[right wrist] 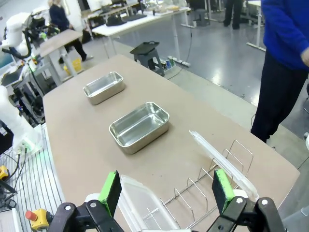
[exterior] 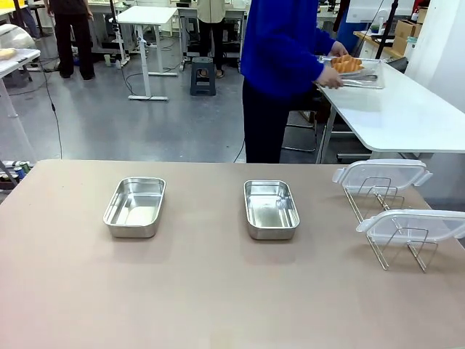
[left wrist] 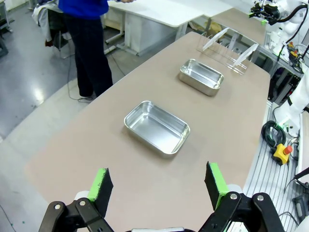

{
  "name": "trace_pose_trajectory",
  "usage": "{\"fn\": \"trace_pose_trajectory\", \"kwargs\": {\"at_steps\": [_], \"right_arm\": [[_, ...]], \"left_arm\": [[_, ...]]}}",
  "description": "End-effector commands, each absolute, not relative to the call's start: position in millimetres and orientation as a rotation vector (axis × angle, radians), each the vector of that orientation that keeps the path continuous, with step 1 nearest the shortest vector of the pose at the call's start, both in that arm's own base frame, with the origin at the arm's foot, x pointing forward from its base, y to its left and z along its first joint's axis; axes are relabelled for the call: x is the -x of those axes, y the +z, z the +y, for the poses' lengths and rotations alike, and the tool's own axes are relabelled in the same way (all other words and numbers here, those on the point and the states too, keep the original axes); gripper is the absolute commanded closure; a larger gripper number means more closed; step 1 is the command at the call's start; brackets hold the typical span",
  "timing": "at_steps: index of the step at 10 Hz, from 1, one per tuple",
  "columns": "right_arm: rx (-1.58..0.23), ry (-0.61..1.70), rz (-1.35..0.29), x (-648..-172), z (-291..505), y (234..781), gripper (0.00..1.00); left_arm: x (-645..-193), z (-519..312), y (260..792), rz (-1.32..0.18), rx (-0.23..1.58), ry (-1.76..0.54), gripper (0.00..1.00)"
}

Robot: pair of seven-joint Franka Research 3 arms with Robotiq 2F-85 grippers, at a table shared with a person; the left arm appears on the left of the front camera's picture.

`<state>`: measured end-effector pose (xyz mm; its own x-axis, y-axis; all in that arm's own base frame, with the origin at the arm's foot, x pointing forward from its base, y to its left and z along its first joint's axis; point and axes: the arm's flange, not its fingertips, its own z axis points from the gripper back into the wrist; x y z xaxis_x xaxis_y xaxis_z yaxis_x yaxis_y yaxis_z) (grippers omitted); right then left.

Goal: Place the bread in airtight containers.
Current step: Lift both Airtight Container.

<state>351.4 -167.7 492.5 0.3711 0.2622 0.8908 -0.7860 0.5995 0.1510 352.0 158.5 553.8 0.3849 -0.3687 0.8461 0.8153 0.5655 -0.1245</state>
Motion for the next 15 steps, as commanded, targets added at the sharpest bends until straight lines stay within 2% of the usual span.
{"fn": "trace_pose_trajectory", "kwargs": {"at_steps": [1,15], "right_arm": [[-0.633,0.751,-1.001,-356.5,-169.1,494.2,0.0],[-0.633,0.751,-1.001,-356.5,-169.1,494.2,0.0]], "left_arm": [[-351.5,160.5,555.2,-0.889,0.596,-0.83,0.0],[-351.5,160.5,555.2,-0.889,0.596,-0.83,0.0]]}}
